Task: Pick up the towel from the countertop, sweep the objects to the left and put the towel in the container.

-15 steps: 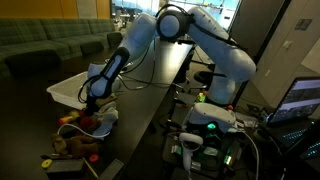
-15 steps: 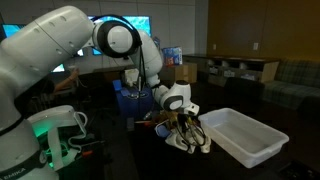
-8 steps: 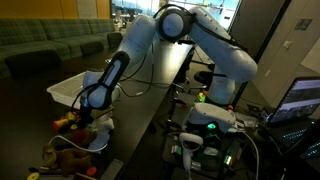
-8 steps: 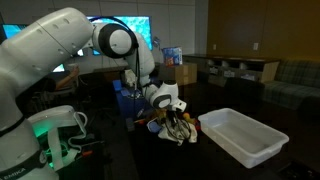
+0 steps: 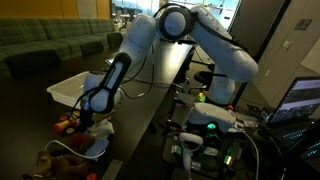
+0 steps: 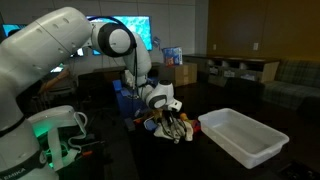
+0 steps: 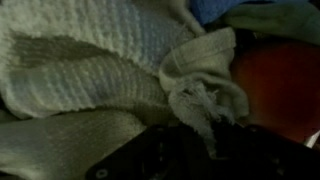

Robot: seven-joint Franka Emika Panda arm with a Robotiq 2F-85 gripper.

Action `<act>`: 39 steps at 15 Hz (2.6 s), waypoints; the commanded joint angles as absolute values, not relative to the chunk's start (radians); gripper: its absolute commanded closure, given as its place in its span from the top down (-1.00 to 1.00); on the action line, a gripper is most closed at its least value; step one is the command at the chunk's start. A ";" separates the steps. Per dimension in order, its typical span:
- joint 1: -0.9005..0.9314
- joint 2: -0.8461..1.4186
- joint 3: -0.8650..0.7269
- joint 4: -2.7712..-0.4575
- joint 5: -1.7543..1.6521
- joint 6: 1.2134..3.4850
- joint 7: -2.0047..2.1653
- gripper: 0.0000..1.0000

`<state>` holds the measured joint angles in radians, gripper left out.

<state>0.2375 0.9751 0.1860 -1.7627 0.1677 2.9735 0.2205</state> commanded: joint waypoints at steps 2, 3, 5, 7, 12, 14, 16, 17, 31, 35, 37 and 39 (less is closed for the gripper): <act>0.131 0.903 0.212 -1.939 0.162 2.960 0.127 -0.88; 0.119 0.892 0.200 -1.969 0.159 2.964 0.117 -0.88; 0.092 0.868 0.165 -2.027 0.155 2.973 0.106 -0.88; 0.072 0.857 0.111 -2.061 0.149 2.979 0.108 -0.88; 0.055 0.870 -0.057 -2.034 0.145 2.940 0.158 -0.88; 0.052 0.892 -0.111 -2.007 0.145 2.939 0.178 -0.88; 0.045 0.905 -0.147 -1.983 0.148 2.923 0.199 -0.88; 0.046 0.909 -0.163 -1.971 0.149 2.916 0.211 -0.88; 0.094 0.967 -0.025 -1.789 0.222 2.898 0.356 -0.88; 0.151 0.987 0.013 -1.753 0.225 2.917 0.391 -0.88; 0.195 1.005 0.016 -1.729 0.221 2.931 0.414 -0.88; 0.246 1.023 0.010 -1.695 0.217 2.943 0.439 -0.88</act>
<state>0.1789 0.9413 0.0087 -1.7736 0.1964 2.9026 0.4016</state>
